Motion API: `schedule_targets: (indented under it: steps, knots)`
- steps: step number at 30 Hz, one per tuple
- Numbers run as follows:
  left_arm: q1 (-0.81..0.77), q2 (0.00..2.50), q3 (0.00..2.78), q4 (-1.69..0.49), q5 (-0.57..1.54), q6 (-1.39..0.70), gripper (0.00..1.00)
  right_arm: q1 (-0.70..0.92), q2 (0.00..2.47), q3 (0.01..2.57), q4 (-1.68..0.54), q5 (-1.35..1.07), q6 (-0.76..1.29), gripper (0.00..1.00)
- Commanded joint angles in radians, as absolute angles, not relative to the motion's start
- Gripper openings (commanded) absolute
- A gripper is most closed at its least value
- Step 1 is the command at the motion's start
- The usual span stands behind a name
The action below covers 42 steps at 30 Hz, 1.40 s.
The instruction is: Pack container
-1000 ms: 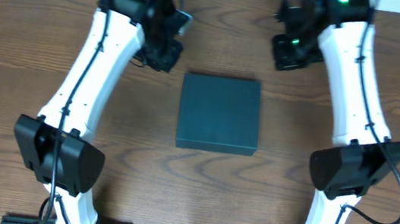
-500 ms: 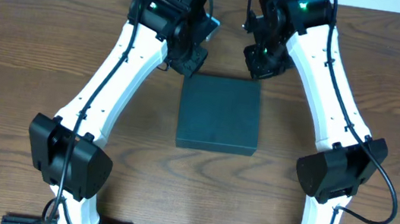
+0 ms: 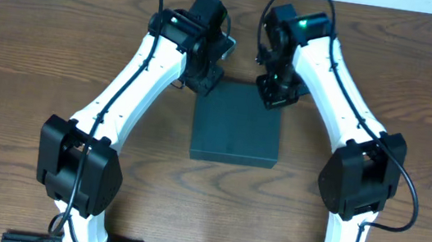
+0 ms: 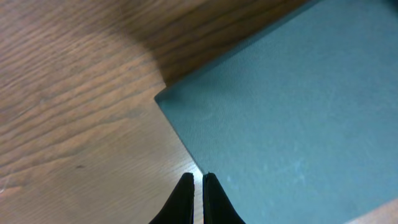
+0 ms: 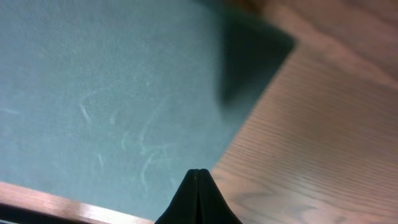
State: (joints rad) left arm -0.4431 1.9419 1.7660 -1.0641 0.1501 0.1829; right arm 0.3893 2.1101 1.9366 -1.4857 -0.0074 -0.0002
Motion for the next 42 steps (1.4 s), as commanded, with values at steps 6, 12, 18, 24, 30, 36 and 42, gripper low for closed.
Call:
schedule_targets:
  steps: [6,12,18,24,30,36,42]
  knots:
    - [-0.451,1.943,1.637,-0.994,0.157,0.159,0.06,0.406,2.087,1.784,-1.402,-0.038,0.022,0.01]
    - [-0.451,1.943,1.57,-0.925,0.198,0.147,0.06,0.405,2.087,1.709,-1.359,-0.042,0.022,0.01]
    - [-0.451,1.944,1.489,-0.876,0.198,0.132,0.06,0.405,2.087,1.661,-1.334,-0.042,0.022,0.01]
    - [-0.451,1.944,1.46,-0.868,0.198,0.125,0.05,0.405,2.087,1.658,-1.318,-0.042,0.022,0.01]
    - [-0.428,1.91,1.499,-0.875,0.147,0.125,0.33,0.383,2.086,1.699,-1.251,-0.035,0.022,0.03]
    - [-0.295,1.818,1.564,-0.893,0.067,0.091,0.99,0.247,2.086,1.925,-1.227,0.02,0.022,0.99]
    - [-0.097,1.695,1.564,-0.988,0.066,0.087,0.99,0.056,2.078,2.12,-1.284,0.03,0.023,0.99]
